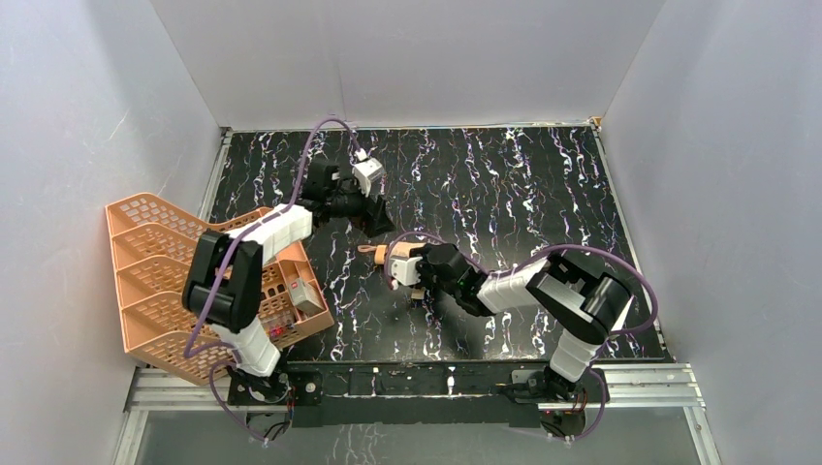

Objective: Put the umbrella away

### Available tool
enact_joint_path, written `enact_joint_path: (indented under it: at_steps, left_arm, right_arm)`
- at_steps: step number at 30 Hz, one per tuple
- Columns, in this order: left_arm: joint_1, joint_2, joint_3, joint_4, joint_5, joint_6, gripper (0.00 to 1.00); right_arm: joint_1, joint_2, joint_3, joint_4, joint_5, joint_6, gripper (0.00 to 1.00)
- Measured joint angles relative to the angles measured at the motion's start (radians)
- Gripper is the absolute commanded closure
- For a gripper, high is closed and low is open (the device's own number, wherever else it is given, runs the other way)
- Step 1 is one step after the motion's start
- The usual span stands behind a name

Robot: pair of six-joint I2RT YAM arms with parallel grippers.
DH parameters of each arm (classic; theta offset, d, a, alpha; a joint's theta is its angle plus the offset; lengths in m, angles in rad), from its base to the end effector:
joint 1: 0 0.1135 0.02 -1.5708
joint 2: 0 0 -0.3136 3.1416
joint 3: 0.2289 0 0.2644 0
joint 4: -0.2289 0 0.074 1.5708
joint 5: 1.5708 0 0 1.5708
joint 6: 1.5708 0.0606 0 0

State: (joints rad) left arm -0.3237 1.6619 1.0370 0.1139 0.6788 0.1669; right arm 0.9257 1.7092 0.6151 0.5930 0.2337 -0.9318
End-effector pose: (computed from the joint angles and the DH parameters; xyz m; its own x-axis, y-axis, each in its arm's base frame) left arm 0.3654 -0.1627 0.2646 -0.3298 0.2470 -0.9111 0.8332 0.5300 -0.1579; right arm 0.2225 0.2723 0.1590 0.3536 -0.8287 -0.4338 -0.6226 0.1375 -0.7704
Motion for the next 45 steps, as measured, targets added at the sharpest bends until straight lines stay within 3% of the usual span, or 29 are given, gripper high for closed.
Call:
enact_joint_path:
  at_steps: [9,15,23,30,34,37,42,45]
  left_arm:
    - [-0.051,0.179,0.137,-0.208,0.163,0.114,0.16]
    - [-0.120,0.225,0.140,-0.303,0.199,0.180,0.16]
    - [-0.127,0.306,0.188,-0.357,0.186,0.242,0.21]
    - [-0.176,0.310,0.203,-0.381,0.110,0.300,0.60]
    - [-0.192,0.301,0.192,-0.391,0.069,0.327,0.74]
    - [-0.200,0.286,0.178,-0.393,0.049,0.336,0.93]
    - [-0.217,0.278,0.173,-0.394,0.017,0.327,0.97]
    - [-0.228,0.269,0.168,-0.391,-0.018,0.321,0.98]
  right_arm:
    - [0.013,0.020,-0.062,0.140,0.003,-0.094,0.68]
    - [0.013,0.023,-0.074,0.164,-0.008,-0.124,0.69]
    - [0.013,0.023,-0.074,0.161,-0.013,-0.132,0.70]
    - [0.012,0.018,-0.074,0.156,-0.021,-0.123,0.70]
    - [0.011,0.005,-0.074,0.138,-0.026,-0.124,0.68]
    - [0.011,-0.003,-0.075,0.128,-0.031,-0.127,0.59]
    - [0.011,-0.028,-0.087,0.105,-0.040,-0.116,0.32]
    - [0.009,-0.077,-0.103,0.080,-0.045,-0.077,0.20]
